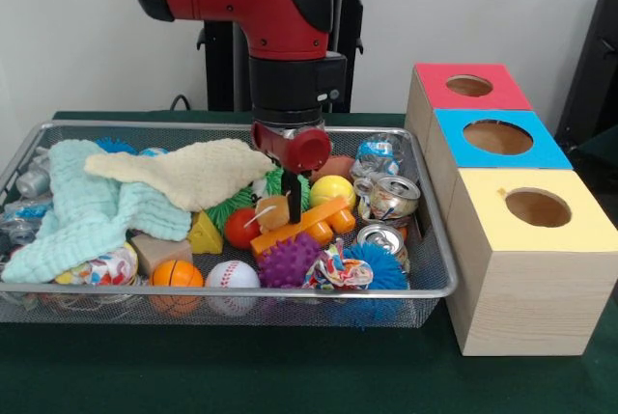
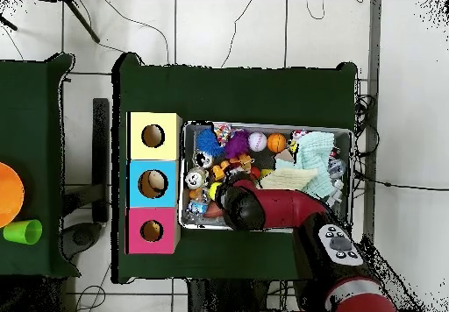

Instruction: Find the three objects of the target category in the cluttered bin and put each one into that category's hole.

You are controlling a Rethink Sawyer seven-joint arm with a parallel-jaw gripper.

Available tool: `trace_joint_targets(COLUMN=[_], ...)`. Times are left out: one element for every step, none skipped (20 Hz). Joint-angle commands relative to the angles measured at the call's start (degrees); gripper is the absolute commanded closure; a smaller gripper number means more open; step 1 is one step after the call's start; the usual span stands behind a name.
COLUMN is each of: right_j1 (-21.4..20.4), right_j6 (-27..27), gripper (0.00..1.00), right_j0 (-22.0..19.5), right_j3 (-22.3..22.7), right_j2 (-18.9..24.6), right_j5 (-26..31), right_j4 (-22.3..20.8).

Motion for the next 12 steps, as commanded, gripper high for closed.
trace_joint_targets(right_j1=[-2.32,-2.47,-2.56,-2.86,-3.15,-3.42,-3.70,-3.91,-4.18,-4.42,-4.85,-5.28], right_j6=[2.60,3.01,3.42,3.98,4.53,4.96,5.13,5.16,5.15,4.99,4.73,4.48], gripper=[1.00,1.00,1.00,1.00,1.00,1.00,1.00,1.00,1.00,1.00,1.00,1.00], right_j0=[2.40,2.98,3.44,4.34,5.24,6.18,6.67,6.98,7.14,7.01,7.04,7.06], right_j3=[2.95,3.23,3.51,3.80,4.08,4.24,4.36,4.46,4.63,4.83,5.09,5.35], right_j2=[2.85,2.50,2.21,1.65,1.09,0.49,0.28,0.18,0.20,0.32,0.48,0.64], right_j5=[3.21,3.04,2.73,2.79,2.85,3.10,3.56,3.91,4.29,4.69,5.26,5.83], right_j4=[3.34,3.64,3.94,4.43,4.93,5.49,6.05,6.52,7.05,7.52,8.08,8.64])
